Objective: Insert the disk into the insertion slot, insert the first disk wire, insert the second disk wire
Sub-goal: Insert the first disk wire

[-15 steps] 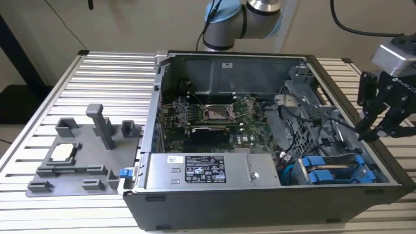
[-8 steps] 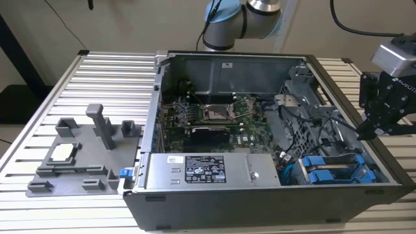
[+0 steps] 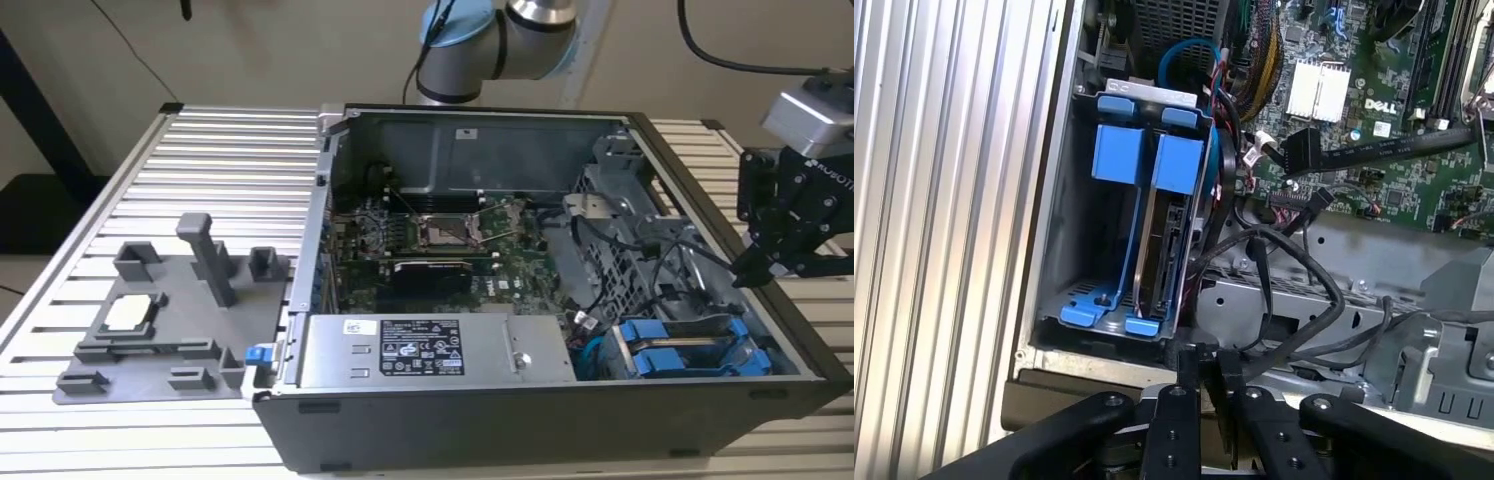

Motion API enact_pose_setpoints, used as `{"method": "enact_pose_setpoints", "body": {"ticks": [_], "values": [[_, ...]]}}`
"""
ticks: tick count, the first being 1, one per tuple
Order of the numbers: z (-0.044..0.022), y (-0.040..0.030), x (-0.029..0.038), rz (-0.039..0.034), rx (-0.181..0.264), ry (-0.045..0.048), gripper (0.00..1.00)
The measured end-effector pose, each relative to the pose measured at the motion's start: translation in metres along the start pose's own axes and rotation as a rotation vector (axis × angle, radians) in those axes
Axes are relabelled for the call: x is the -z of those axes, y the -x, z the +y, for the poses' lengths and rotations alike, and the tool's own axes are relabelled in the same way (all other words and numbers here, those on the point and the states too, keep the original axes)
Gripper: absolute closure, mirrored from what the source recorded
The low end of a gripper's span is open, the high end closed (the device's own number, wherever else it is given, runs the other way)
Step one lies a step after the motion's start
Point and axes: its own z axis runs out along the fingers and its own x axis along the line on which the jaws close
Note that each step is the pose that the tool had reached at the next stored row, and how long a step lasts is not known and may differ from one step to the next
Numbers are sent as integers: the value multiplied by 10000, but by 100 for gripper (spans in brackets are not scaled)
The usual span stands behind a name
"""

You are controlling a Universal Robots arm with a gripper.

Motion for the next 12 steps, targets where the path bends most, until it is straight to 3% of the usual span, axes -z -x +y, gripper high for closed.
{"method": "enact_pose_setpoints", "body": {"ticks": [6, 12], "values": [[6, -5, 0, -10, 14, -2, 81], [90, -41, -11, -10, 15, -3, 81]]}}
